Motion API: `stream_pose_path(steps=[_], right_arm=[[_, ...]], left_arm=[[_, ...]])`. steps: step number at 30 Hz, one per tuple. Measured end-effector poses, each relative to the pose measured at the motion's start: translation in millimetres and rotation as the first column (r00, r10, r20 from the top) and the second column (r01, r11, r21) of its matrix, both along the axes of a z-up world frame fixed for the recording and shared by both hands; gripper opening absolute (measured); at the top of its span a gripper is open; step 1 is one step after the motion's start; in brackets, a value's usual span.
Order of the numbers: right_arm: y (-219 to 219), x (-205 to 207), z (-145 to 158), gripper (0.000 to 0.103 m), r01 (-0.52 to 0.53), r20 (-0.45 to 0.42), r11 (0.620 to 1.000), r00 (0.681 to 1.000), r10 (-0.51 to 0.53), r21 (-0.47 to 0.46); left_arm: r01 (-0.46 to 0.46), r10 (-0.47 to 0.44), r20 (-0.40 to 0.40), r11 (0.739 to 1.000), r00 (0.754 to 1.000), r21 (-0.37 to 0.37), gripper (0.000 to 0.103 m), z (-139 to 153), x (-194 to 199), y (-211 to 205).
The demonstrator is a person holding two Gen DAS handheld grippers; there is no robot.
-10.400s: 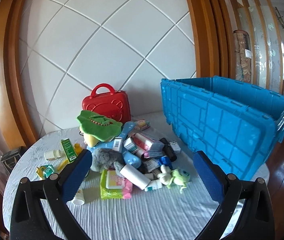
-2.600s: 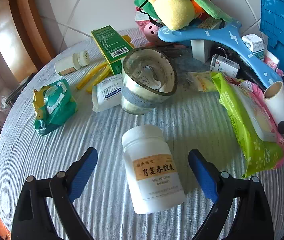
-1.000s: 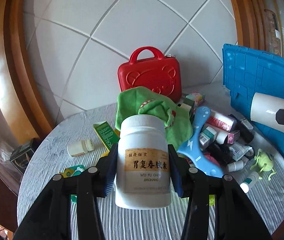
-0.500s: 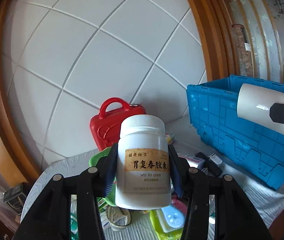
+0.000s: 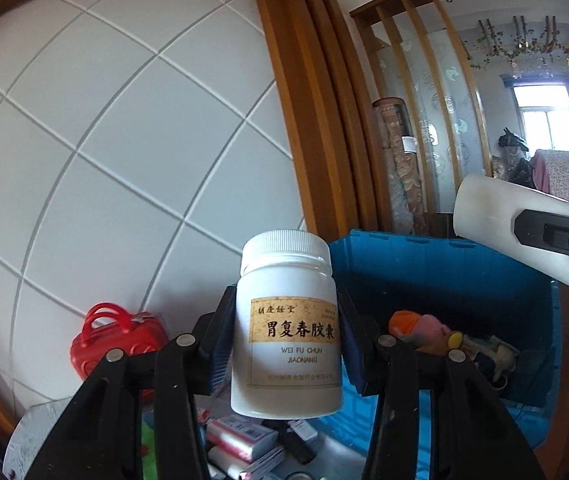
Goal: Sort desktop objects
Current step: 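Carry the jar and paper roll into the blue crate and open both tools, then move both open tools back over the pile on the table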
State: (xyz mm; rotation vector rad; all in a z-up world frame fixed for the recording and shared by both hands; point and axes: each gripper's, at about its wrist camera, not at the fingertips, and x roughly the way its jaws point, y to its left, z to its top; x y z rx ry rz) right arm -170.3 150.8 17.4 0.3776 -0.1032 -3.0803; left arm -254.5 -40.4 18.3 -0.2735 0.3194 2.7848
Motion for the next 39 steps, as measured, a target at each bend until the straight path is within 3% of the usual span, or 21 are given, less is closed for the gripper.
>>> stream_pose_path(steps=[10,12,13,14,15,22,39], right_arm=[[94,-44,-1,0.046,0.153,0.050,0.988,0.987,-0.153,-0.001],[109,-44,-5,0.052,0.201,0.040,0.979,0.979,-0.201,-0.016],[115,-43,-6,0.055,0.208,0.040,0.978,0.977,-0.207,-0.019],[119,-41,-6,0.058,0.212,0.036,0.977,0.977,-0.211,-0.022],[123,-42,-5,0.060,0.215,0.029,0.976,0.976,-0.214,-0.021],[128,-30,-7,0.063,0.155,0.008,0.987,0.988,-0.155,-0.047],[74,-11,-31,0.067,0.037,0.037,0.998,0.999,-0.035,-0.051]], left_arm=[[0.091,-0.088,0.057,0.995,0.994,-0.047,0.048,18,-57,132],[0.064,-0.063,0.031,0.997,0.998,-0.049,0.068,22,-55,143],[0.042,-0.042,0.014,0.998,0.999,-0.043,0.085,24,-55,146],[0.026,-0.026,-0.002,0.999,1.000,-0.032,0.092,27,-53,145],[0.021,-0.021,-0.014,1.000,1.000,-0.018,0.093,30,-52,143],[-0.009,0.010,-0.012,1.000,1.000,0.022,0.093,30,-45,128],[-0.209,0.212,-0.059,0.977,0.976,0.040,0.093,6,7,42]])
